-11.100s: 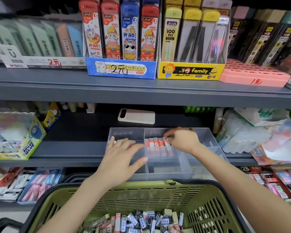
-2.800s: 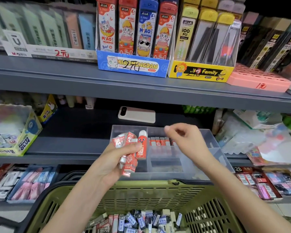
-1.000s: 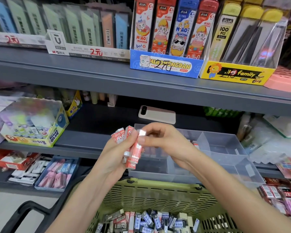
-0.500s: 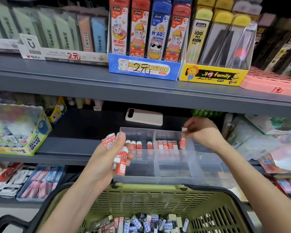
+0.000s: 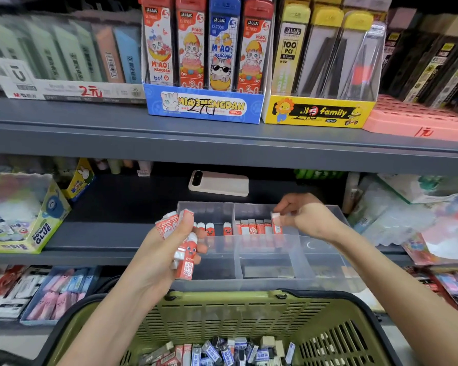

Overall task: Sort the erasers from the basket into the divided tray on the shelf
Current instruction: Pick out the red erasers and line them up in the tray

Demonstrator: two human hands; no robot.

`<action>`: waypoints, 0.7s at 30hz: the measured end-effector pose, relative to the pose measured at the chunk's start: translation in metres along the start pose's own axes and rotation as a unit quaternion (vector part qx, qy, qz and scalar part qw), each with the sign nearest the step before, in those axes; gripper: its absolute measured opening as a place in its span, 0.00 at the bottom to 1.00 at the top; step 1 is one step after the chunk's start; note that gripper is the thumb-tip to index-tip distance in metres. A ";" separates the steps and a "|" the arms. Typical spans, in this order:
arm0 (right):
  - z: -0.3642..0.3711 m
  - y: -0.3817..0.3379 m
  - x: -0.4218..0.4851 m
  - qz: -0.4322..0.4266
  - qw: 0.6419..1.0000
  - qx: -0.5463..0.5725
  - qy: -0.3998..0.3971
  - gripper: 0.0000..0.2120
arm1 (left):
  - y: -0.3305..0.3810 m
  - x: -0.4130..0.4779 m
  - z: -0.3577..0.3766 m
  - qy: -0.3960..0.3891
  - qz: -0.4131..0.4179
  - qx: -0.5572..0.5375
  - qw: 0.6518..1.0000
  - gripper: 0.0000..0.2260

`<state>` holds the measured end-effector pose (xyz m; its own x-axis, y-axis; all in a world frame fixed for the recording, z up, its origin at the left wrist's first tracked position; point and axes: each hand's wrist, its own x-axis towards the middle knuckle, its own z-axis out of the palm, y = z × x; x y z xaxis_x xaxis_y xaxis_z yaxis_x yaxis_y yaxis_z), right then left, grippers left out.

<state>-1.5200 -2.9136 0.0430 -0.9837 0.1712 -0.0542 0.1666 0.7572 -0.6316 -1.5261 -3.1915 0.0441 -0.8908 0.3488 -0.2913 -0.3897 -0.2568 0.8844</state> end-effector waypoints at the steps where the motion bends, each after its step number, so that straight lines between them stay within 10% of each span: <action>1: 0.001 0.002 0.000 0.001 1.000 0.008 0.002 0.10 | -0.001 0.000 0.000 -0.003 -0.001 -0.001 1.000 0.23; 12: 0.012 0.017 -0.006 0.040 0.992 0.106 0.056 0.10 | -0.004 0.002 0.004 -0.014 0.003 0.005 1.000 0.23; 16: 0.000 0.011 -0.001 -0.007 0.992 -0.123 0.022 0.06 | -0.005 0.004 0.008 -0.017 0.001 0.000 1.000 0.21; 21: 0.003 -0.006 0.013 -0.098 0.901 -0.423 -0.010 0.13 | -0.005 0.005 0.010 -0.009 0.000 0.003 1.000 0.21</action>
<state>-1.5341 -2.9180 0.0438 -0.9994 -0.0224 -0.0262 -0.0269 0.9825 0.1842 -1.5260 -3.1797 0.0417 -0.8864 0.3646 -0.2852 -0.3886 -0.2512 0.8865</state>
